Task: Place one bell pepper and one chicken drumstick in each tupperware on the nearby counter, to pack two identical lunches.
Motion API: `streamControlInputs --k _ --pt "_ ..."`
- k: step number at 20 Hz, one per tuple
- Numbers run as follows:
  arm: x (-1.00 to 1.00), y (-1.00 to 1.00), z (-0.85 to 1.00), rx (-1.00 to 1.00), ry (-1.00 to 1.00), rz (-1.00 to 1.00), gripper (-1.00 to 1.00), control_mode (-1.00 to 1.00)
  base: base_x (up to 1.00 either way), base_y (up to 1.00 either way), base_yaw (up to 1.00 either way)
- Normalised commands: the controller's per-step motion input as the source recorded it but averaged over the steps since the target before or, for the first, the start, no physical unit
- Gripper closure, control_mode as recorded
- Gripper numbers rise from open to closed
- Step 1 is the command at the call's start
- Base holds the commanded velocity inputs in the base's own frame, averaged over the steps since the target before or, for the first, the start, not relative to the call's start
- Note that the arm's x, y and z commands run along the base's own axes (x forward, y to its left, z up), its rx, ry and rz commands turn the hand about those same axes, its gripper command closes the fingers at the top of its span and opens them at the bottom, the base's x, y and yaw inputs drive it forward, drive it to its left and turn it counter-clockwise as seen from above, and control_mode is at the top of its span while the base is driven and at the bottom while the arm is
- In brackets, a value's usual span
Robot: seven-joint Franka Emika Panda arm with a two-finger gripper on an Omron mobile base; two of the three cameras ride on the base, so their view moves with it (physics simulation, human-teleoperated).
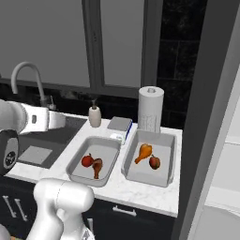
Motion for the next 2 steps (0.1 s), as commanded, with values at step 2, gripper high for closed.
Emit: streamControlInputs --k 2 --pt "0.00 0.00 0.00 0.00 0.01 0.00 -1.00 -1.00 0.00 0.00 0.00"
